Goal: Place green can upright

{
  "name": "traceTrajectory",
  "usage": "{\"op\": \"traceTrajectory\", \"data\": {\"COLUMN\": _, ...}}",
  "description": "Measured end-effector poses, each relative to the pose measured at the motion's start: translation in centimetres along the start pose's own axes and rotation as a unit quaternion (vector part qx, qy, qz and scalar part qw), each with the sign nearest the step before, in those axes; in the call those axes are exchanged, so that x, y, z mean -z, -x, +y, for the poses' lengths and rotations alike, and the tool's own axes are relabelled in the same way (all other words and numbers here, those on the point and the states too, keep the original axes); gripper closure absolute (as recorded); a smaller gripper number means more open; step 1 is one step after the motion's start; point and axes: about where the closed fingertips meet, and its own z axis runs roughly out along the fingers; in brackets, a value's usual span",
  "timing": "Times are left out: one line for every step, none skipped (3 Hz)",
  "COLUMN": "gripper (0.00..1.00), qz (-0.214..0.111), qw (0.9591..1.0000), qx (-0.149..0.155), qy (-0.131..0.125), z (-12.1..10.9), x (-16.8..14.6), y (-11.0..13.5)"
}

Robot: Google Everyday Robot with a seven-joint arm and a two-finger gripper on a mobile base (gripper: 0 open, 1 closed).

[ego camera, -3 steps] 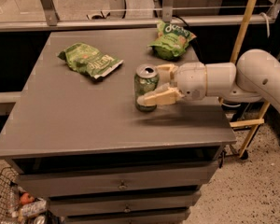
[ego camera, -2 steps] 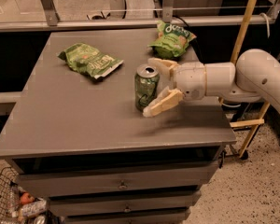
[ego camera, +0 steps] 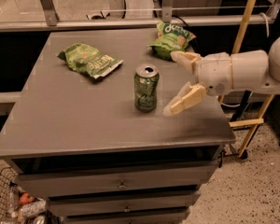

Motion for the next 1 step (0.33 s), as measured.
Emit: {"op": "traceTrajectory", "data": {"gripper": 0.00, "qz": 0.079, "qw": 0.9965, "qx": -0.025, "qy": -0.014, "z": -0.02, "x": 3.05, "y": -1.35}}
